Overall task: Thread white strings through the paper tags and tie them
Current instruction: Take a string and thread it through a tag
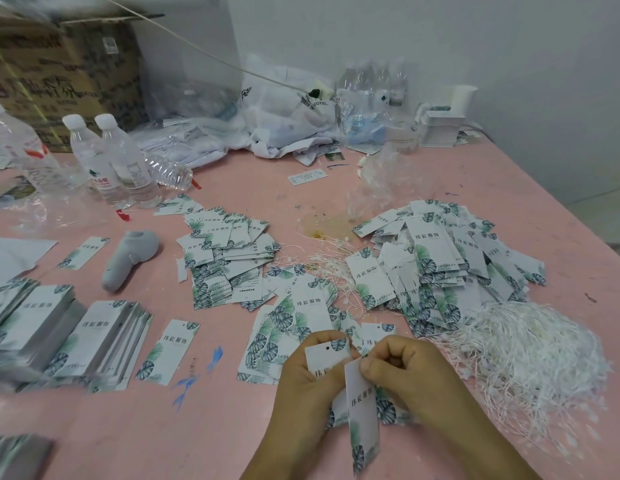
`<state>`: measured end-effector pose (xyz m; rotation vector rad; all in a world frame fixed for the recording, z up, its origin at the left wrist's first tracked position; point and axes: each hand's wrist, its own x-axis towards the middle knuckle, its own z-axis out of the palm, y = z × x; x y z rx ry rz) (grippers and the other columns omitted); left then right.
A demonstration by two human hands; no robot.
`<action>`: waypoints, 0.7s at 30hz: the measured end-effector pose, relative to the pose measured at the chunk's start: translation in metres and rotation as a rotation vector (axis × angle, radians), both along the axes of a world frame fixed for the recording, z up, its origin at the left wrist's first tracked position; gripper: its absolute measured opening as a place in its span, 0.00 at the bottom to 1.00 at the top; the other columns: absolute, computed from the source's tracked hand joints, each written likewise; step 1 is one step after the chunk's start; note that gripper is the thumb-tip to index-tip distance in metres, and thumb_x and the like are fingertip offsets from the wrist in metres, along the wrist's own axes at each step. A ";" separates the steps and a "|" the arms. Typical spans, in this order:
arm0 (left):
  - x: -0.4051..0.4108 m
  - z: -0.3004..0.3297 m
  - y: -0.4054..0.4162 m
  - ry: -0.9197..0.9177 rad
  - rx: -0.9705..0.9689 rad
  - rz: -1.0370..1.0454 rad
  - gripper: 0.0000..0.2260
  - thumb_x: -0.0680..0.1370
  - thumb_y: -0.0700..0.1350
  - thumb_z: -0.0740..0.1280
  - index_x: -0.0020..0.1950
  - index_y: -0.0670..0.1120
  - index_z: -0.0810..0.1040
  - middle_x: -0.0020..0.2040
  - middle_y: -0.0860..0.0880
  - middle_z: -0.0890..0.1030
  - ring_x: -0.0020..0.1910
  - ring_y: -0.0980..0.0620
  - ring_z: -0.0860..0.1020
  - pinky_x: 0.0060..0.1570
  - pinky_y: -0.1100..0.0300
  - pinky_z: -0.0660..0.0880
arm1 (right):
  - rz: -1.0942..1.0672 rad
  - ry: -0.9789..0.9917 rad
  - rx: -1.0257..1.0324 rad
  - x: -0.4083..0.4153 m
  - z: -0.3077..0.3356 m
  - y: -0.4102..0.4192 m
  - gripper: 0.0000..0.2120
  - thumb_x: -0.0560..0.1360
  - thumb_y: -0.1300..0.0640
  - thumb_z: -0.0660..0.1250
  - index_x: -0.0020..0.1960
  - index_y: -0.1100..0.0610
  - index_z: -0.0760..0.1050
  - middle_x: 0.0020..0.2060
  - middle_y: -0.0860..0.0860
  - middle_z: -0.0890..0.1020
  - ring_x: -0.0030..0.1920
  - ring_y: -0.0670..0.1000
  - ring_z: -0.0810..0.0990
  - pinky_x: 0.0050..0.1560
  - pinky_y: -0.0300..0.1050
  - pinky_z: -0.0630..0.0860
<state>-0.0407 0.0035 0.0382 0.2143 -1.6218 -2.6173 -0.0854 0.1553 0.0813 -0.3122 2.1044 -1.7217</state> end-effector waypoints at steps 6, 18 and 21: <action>-0.002 -0.004 0.001 0.002 -0.069 0.074 0.14 0.68 0.48 0.78 0.51 0.50 0.80 0.43 0.41 0.84 0.39 0.44 0.80 0.41 0.50 0.76 | -0.038 -0.148 -0.048 0.001 -0.002 0.001 0.08 0.74 0.57 0.72 0.35 0.53 0.81 0.23 0.49 0.75 0.20 0.44 0.66 0.20 0.34 0.63; -0.005 -0.002 0.000 -0.058 0.159 0.126 0.14 0.67 0.41 0.79 0.50 0.45 0.81 0.47 0.36 0.82 0.45 0.39 0.82 0.49 0.39 0.77 | -0.285 -0.453 -0.624 -0.011 -0.007 0.012 0.14 0.72 0.53 0.68 0.52 0.60 0.80 0.27 0.49 0.71 0.19 0.43 0.61 0.16 0.35 0.57; -0.005 -0.001 0.001 -0.024 0.144 0.115 0.14 0.68 0.41 0.78 0.51 0.43 0.80 0.44 0.38 0.82 0.41 0.41 0.81 0.43 0.48 0.78 | -0.254 0.080 -0.085 0.006 -0.005 0.003 0.14 0.68 0.41 0.70 0.50 0.46 0.83 0.26 0.43 0.75 0.24 0.40 0.71 0.24 0.33 0.68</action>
